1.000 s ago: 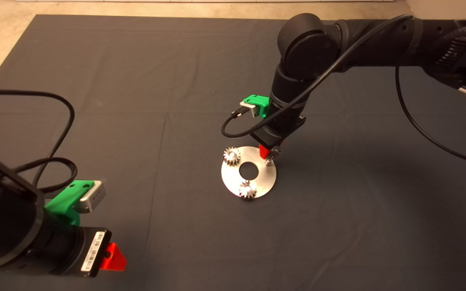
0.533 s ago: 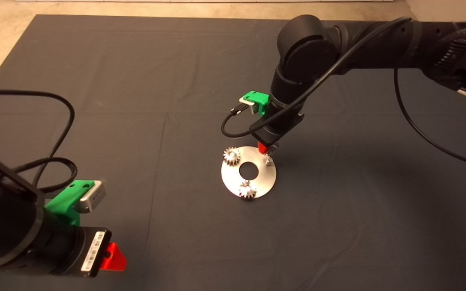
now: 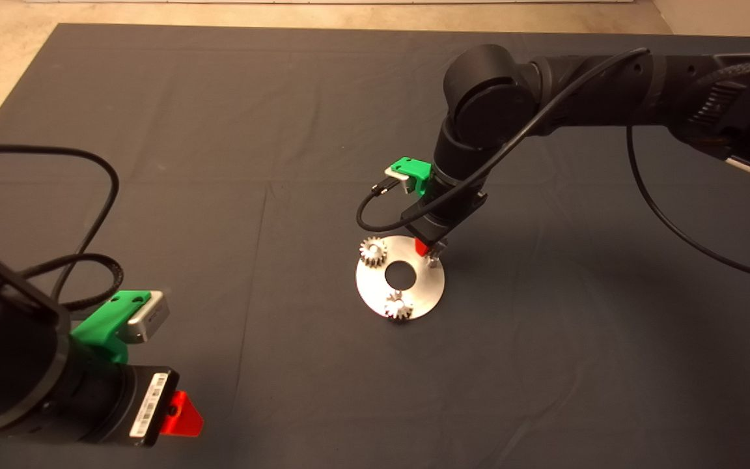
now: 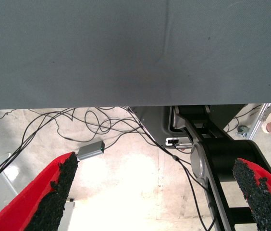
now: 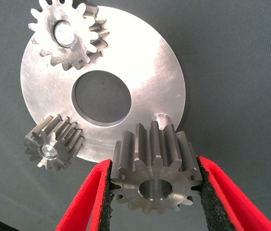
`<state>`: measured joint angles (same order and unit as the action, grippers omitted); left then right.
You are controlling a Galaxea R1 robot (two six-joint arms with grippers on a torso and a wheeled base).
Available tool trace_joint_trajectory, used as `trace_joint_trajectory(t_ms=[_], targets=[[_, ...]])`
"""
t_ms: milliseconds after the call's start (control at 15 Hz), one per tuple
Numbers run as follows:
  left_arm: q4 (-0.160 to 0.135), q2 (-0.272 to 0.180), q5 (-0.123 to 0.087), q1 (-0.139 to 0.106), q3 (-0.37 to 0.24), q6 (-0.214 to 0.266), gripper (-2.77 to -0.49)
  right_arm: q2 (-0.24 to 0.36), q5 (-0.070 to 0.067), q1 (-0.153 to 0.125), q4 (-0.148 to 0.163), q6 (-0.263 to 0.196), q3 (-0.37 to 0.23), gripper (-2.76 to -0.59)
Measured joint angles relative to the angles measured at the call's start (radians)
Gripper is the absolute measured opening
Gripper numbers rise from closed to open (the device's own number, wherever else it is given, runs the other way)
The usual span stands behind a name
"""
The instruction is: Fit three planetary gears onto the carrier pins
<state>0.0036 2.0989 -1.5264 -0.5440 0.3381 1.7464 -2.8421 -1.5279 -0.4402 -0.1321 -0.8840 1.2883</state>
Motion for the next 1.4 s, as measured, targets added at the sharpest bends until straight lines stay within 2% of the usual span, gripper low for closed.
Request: trace_joint_trajectory(t_ms=[600, 1400], targets=[[0.0, -0.003, 0.0, 0.0, 0.0, 0.0, -0.93, 0.036, -0.003, 0.026, -0.006, 0.0, -0.014, -2.26], [0.0, -0.002, 0.0, 0.0, 0.0, 0.0, -0.93, 0.052, -0.003, 0.034, -0.006, 0.0, -0.022, -2.26]])
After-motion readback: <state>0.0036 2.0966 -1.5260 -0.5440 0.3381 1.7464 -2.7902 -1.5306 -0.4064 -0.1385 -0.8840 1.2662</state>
